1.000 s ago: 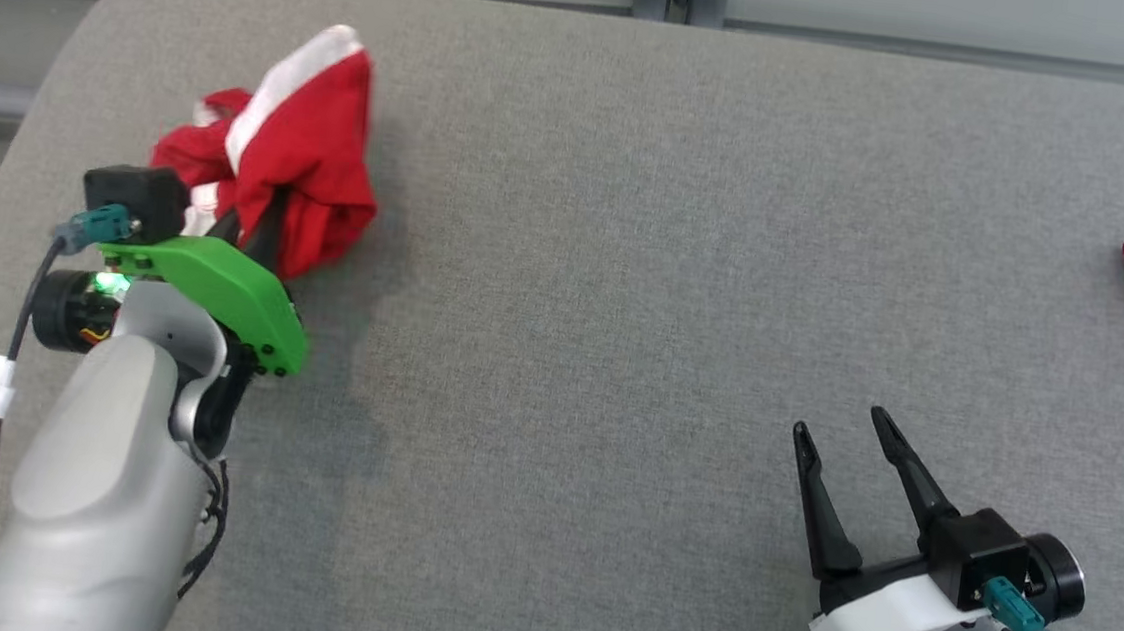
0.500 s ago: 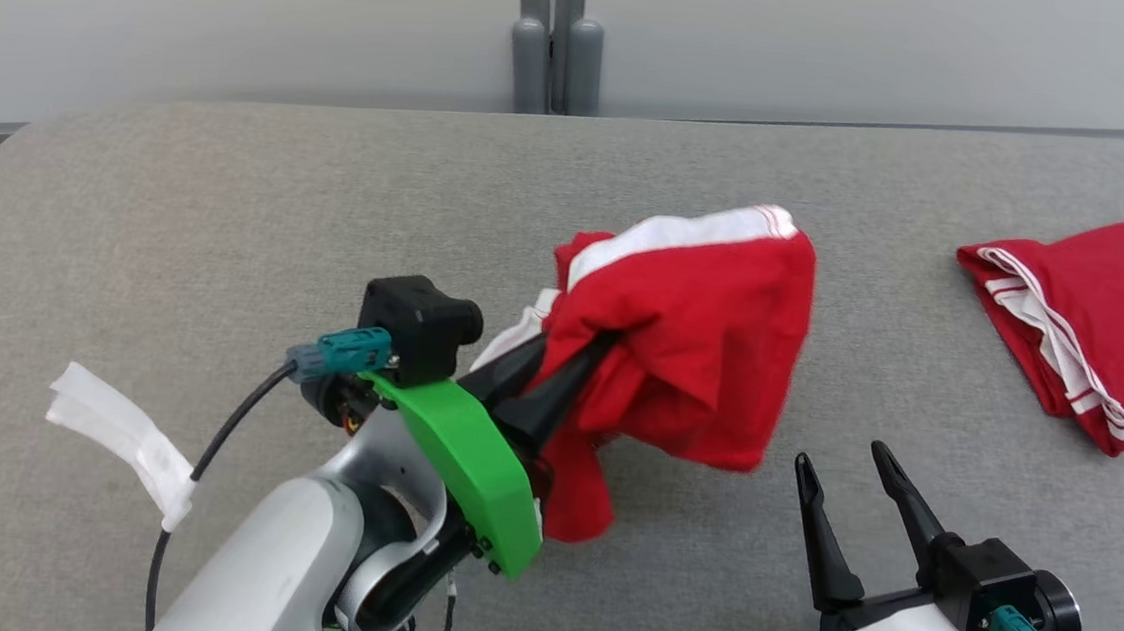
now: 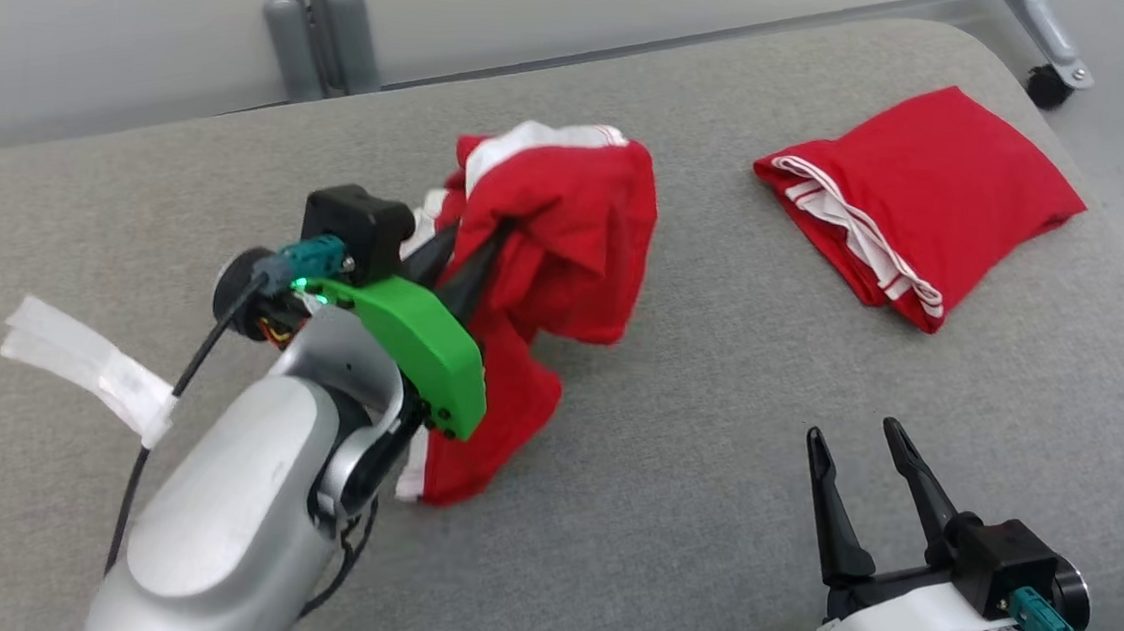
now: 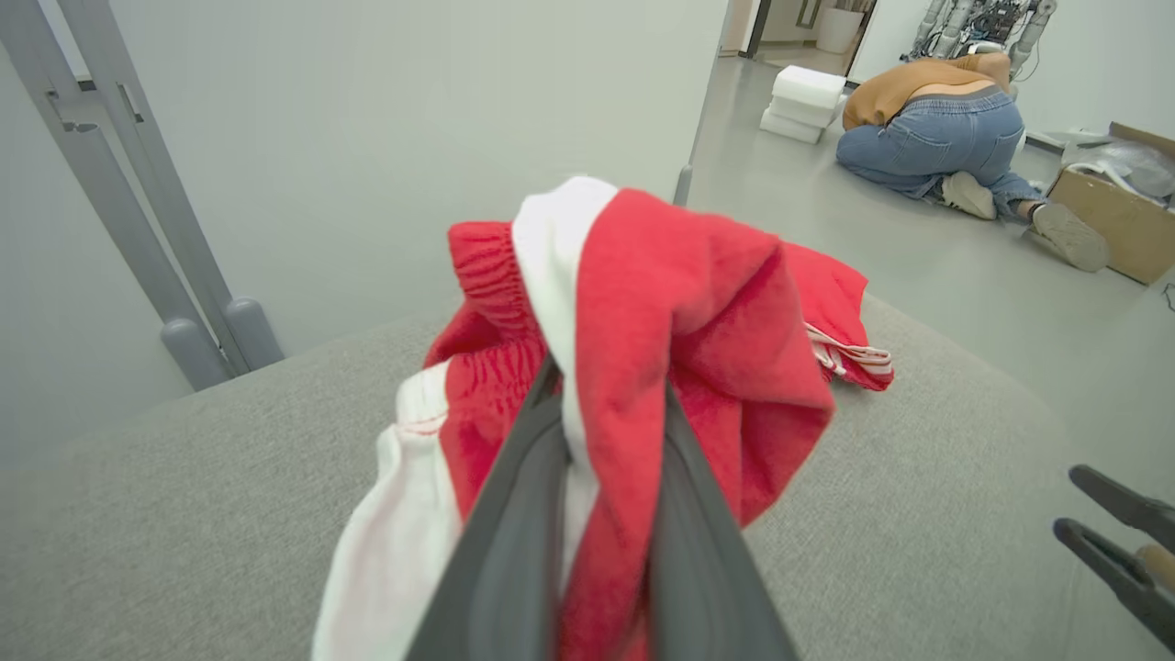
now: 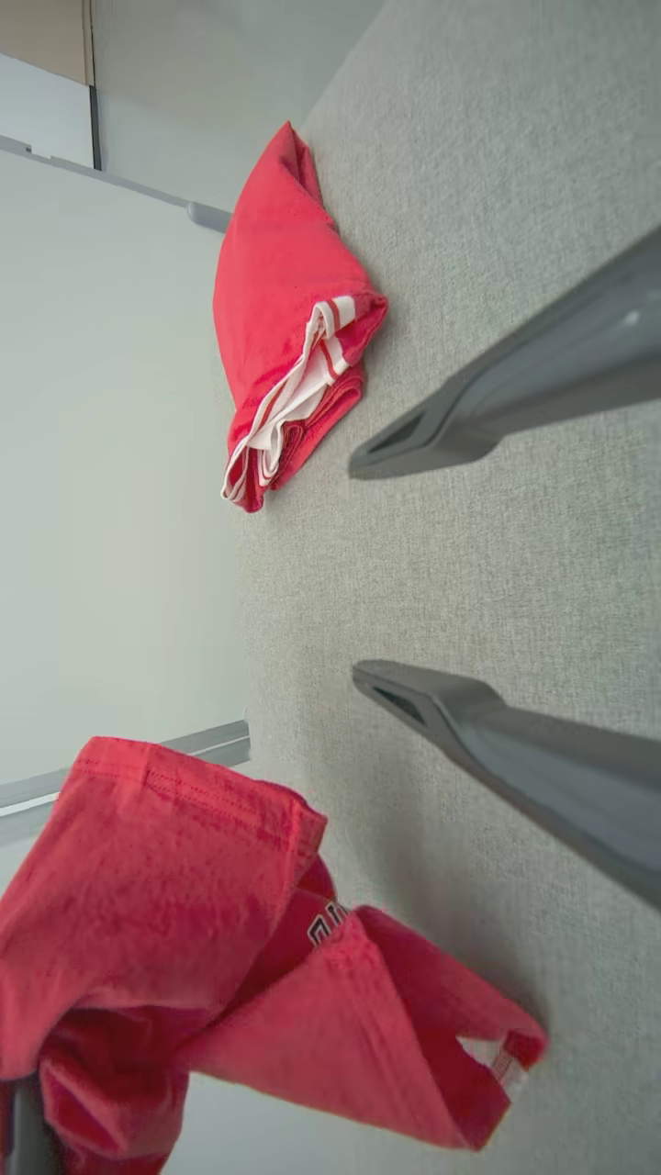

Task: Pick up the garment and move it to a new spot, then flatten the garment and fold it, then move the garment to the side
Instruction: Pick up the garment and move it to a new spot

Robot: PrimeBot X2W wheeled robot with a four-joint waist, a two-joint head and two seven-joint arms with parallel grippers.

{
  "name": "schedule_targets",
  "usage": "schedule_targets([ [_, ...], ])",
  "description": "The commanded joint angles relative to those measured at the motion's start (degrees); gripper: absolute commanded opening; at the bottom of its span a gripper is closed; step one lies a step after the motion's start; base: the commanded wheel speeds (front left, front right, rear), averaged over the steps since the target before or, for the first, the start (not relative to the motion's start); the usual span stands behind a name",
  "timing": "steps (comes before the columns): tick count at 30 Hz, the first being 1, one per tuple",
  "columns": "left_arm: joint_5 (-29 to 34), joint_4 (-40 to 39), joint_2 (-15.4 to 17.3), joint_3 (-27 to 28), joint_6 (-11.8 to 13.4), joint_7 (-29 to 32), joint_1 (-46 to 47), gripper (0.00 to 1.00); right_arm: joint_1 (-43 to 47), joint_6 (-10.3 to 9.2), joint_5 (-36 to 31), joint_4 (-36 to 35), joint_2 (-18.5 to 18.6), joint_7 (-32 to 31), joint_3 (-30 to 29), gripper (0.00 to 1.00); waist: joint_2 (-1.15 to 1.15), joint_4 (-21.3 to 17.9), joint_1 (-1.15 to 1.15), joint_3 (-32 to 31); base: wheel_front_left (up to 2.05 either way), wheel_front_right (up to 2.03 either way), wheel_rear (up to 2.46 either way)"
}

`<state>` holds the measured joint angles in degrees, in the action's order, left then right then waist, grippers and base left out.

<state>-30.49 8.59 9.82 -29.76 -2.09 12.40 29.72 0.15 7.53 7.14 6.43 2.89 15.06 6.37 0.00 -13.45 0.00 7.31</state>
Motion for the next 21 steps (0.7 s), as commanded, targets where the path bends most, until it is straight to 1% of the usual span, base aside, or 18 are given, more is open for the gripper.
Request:
schedule_targets([
  [1,1.7,1.6,0.3,0.5,0.2,-1.4,2.8,0.0,0.0,-0.09,0.5,-0.2,0.0,0.1,-0.3,1.0,0.0,-6.0,0.0,3.3,0.0,0.0,0.0],
  [4,3.8,5.4,0.5,1.6,1.0,-4.9,6.6,0.0,0.2,-0.09,0.8,-0.2,0.0,0.1,-0.5,1.0,0.0,-6.5,0.0,3.8,0.0,0.0,0.0],
  [9,7.6,13.7,0.5,2.8,2.9,-13.1,11.8,0.0,-0.8,-0.09,1.2,-0.2,0.0,0.1,-0.2,1.0,0.0,-6.4,0.0,4.3,0.0,0.0,0.0],
  [12,9.0,19.3,-0.2,2.0,3.4,-17.4,11.2,0.0,-0.9,-0.09,1.4,0.1,0.0,0.1,0.2,1.0,0.0,-6.1,0.0,4.3,0.0,0.0,0.0],
  [16,10.7,24.9,-1.9,-1.3,2.4,-21.8,7.0,0.0,-0.2,-0.09,1.6,0.3,0.0,0.1,-0.4,1.0,0.0,-5.1,0.0,4.2,0.0,0.0,0.0],
  [19,10.2,27.0,-3.7,-4.0,0.8,-24.7,2.2,0.0,0.6,-0.09,1.3,0.7,0.0,0.1,-1.4,1.0,0.0,-3.6,0.0,4.2,0.0,0.0,0.0],
  [20,10.3,27.7,-4.2,-4.7,0.4,-25.6,0.5,0.33,0.6,-0.09,1.2,0.9,0.0,0.1,-1.5,1.0,0.0,-3.0,0.0,4.2,0.0,0.0,0.0],
  [21,10.6,28.2,-4.4,-5.3,0.3,-26.2,-0.7,0.71,0.5,-0.09,1.0,1.0,0.0,0.1,-1.6,1.0,0.0,-2.6,0.0,4.2,0.0,0.0,0.0],
])
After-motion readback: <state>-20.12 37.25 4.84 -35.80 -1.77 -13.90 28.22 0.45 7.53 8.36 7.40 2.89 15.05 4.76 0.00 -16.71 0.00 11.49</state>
